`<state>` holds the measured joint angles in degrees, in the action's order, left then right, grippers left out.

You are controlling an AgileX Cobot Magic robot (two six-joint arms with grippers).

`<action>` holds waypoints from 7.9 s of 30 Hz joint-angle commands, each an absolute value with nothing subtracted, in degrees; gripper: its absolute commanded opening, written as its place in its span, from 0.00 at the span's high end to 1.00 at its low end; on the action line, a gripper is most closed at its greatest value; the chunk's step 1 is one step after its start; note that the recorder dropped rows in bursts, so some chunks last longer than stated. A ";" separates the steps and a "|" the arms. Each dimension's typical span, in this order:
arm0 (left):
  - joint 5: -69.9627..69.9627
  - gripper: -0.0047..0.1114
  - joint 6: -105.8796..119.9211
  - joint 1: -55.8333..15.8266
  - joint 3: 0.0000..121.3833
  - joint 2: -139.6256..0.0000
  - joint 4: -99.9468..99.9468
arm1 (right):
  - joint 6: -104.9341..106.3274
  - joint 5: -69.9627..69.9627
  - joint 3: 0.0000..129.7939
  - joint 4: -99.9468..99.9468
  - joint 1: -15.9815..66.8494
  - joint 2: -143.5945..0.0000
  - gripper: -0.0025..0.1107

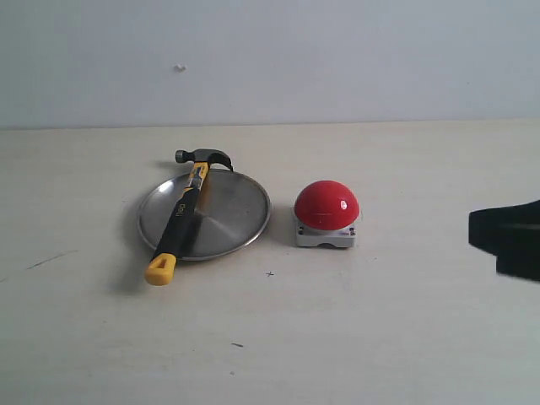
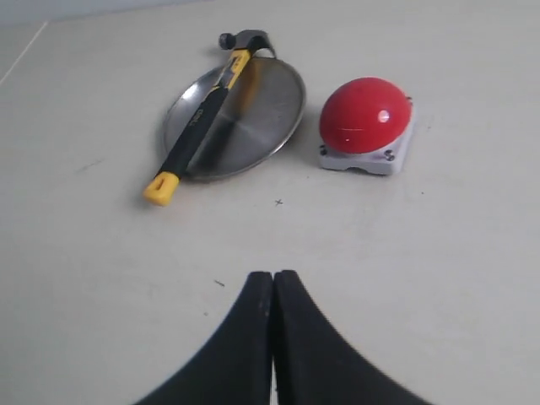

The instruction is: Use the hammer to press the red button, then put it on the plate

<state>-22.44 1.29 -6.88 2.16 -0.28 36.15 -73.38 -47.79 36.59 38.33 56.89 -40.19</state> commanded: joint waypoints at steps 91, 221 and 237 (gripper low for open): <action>-9.91 0.94 7.74 -6.78 2.07 0.00 21.79 | -5.19 -6.20 0.00 -2.91 -5.32 0.00 0.98; -2.87 0.94 6.82 -1.13 0.00 0.00 -6.84 | -5.19 -6.20 0.00 -2.94 -7.67 0.00 0.98; -2.87 0.94 6.82 -1.13 0.00 0.00 -6.84 | -5.19 -6.20 0.00 -2.94 -7.67 0.00 0.98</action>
